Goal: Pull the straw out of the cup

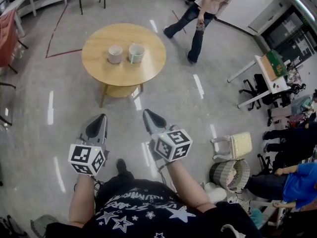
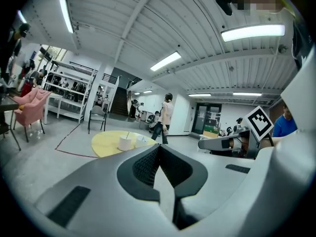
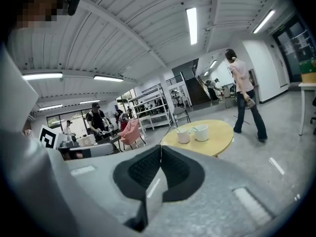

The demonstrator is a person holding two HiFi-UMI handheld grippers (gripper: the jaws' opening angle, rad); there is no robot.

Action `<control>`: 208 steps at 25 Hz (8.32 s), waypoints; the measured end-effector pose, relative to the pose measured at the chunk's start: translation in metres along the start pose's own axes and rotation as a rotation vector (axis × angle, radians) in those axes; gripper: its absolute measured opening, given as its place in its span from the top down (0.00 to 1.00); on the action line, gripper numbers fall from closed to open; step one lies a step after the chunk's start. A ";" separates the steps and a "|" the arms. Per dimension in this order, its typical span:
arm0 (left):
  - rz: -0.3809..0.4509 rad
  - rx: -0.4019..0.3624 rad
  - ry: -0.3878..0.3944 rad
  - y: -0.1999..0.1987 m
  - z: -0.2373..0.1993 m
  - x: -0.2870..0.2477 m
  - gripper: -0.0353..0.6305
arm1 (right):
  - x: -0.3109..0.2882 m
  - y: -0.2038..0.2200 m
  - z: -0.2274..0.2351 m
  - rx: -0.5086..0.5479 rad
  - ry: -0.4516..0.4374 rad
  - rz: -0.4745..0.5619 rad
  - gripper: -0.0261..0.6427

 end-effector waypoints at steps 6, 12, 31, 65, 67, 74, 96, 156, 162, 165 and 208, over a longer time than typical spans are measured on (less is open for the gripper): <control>0.000 -0.004 0.026 -0.008 -0.024 -0.012 0.94 | -0.024 -0.011 -0.001 0.017 0.022 -0.001 0.96; -0.010 -0.010 0.023 -0.008 -0.043 -0.024 0.94 | -0.039 -0.016 0.005 0.020 0.044 -0.001 0.96; -0.026 -0.003 -0.067 -0.045 -0.107 -0.110 0.94 | -0.171 -0.068 0.048 0.051 -0.101 -0.058 0.96; -0.106 0.059 -0.240 -0.075 -0.191 -0.250 0.94 | -0.348 -0.116 0.121 0.290 -0.270 -0.213 0.96; -0.107 0.061 -0.246 -0.074 -0.193 -0.250 0.94 | -0.349 -0.112 0.121 0.311 -0.267 -0.225 0.96; -0.119 0.032 -0.209 -0.087 -0.205 -0.252 0.94 | -0.358 -0.112 0.107 0.326 -0.244 -0.248 0.91; -0.207 0.030 0.051 -0.092 -0.285 -0.280 0.94 | -0.408 -0.104 0.075 0.246 0.057 -0.297 0.63; -0.169 0.000 0.011 -0.099 -0.234 -0.323 0.94 | -0.363 -0.137 0.130 0.225 0.088 -0.168 0.93; -0.138 0.004 -0.056 -0.096 -0.208 -0.322 0.94 | -0.345 -0.147 0.144 0.239 0.014 -0.146 0.93; -0.125 0.002 -0.091 -0.090 -0.196 -0.320 0.94 | -0.337 -0.145 0.155 0.247 -0.008 -0.133 0.93; -0.055 -0.004 -0.065 -0.054 -0.110 -0.142 0.94 | -0.179 -0.107 0.068 0.215 0.064 -0.007 0.93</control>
Point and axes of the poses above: the fingertips, and each gripper's own axes: x backward along the fingers, z to its right, y out of its underside, the point moved 10 cm from there along x, backward along the fingers, and after that the axes turned 3 degrees about -z, right-handed, at the moved point
